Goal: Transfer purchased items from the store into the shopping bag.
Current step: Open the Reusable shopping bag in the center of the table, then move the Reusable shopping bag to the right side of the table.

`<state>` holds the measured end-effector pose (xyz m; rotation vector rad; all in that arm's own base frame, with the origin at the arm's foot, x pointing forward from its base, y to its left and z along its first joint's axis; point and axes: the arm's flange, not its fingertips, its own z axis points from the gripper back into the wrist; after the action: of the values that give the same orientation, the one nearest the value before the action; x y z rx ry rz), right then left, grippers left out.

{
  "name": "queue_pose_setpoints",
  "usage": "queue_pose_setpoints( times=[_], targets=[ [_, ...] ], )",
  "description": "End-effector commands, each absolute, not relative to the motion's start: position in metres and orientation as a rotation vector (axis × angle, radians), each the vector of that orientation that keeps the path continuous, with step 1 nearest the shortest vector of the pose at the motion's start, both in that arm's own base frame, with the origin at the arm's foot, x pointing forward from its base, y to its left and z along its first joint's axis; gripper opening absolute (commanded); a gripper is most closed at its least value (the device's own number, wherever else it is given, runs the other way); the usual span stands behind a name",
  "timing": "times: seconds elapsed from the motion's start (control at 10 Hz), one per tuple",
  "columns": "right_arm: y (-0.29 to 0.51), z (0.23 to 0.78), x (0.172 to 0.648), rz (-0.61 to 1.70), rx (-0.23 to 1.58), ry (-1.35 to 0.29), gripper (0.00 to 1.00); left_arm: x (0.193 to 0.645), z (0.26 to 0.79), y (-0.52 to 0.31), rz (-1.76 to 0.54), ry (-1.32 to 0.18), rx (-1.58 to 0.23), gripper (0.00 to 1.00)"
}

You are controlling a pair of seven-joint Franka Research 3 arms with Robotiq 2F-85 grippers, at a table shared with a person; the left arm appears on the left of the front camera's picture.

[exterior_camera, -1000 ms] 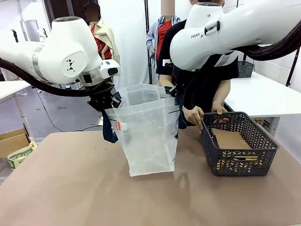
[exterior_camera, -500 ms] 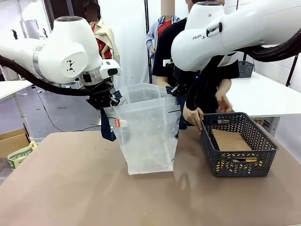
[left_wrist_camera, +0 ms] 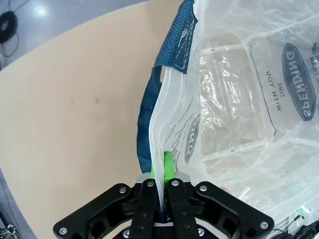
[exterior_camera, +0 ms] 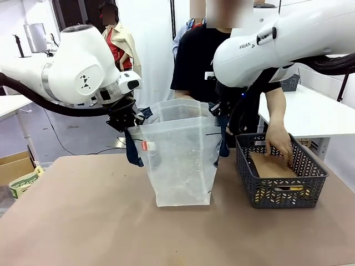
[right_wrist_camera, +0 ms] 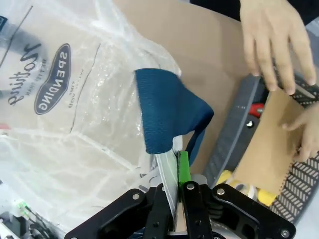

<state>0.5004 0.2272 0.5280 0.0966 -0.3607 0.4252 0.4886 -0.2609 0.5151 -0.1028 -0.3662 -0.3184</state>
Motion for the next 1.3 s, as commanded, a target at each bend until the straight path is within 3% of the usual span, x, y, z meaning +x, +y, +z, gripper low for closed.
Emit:
queue_pose_setpoints(
  times=[0.0, 0.3, 0.4, 1.2],
  targets=[
    [0.213, 0.522, 0.498, 0.452, 0.134, -0.371, 0.0, 0.491, 0.515, -0.249, -0.338, -0.37, -0.103, 0.0],
    [0.212, 0.516, 0.497, 0.458, 0.113, -0.352, 0.0, 0.5, 0.507, -0.252, -0.39, -0.338, -0.037, 0.0],
    [0.225, 0.524, 0.5, 0.436, 0.119, -0.354, 0.0, 0.49, 0.513, -0.26, -0.326, -0.363, -0.102, 0.0],
    [0.225, 0.524, 0.5, 0.436, 0.119, -0.354, 0.0, 0.49, 0.513, -0.26, -0.326, -0.363, -0.102, 0.0]
  ],
)
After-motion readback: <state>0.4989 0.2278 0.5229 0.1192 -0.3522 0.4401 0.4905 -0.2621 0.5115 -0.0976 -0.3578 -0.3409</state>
